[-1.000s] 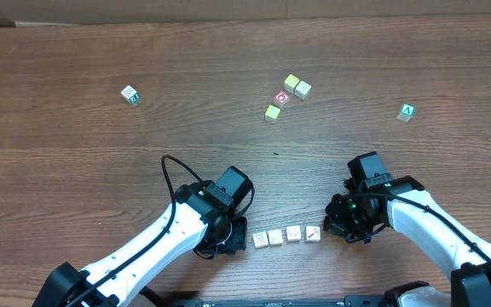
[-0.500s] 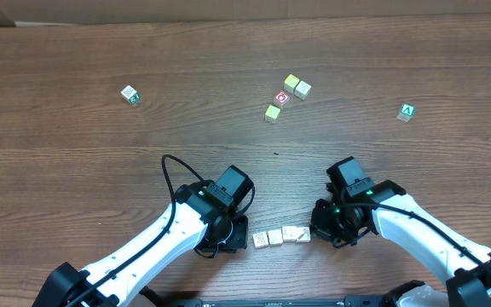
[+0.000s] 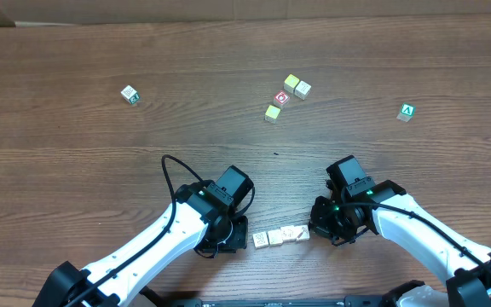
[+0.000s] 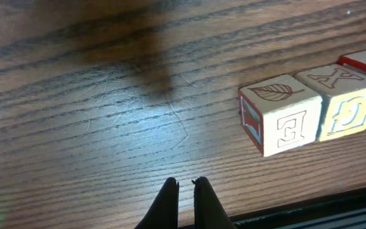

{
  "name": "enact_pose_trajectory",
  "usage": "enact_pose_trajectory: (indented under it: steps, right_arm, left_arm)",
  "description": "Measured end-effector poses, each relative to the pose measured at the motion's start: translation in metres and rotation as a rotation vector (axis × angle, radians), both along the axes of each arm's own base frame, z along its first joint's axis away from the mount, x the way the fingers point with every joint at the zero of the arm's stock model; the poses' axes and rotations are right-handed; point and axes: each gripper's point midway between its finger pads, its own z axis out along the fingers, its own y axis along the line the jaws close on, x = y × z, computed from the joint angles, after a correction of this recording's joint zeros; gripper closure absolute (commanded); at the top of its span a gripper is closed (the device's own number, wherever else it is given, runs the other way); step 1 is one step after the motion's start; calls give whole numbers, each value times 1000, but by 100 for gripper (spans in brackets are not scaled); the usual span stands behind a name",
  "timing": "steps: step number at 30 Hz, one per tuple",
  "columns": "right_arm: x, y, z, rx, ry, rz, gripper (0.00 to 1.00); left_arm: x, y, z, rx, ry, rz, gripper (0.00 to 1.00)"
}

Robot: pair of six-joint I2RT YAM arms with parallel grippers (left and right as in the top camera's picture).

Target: Flip 4 blocks

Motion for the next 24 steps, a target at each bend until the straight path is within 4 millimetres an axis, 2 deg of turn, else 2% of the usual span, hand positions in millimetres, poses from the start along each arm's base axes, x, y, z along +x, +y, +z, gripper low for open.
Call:
enact_pose_trajectory:
  steps: [13, 18, 24]
  right_arm:
    - [0, 1, 0, 6, -18, 38, 96]
    - [0, 1, 0, 6, -21, 43, 96]
    - [0, 1, 0, 7, -23, 47, 96]
  left_arm:
    - [-5, 3, -30, 71, 98, 25, 96]
    - [1, -6, -33, 38, 82, 26, 96]
    - [9, -25, -32, -32, 41, 5, 96]
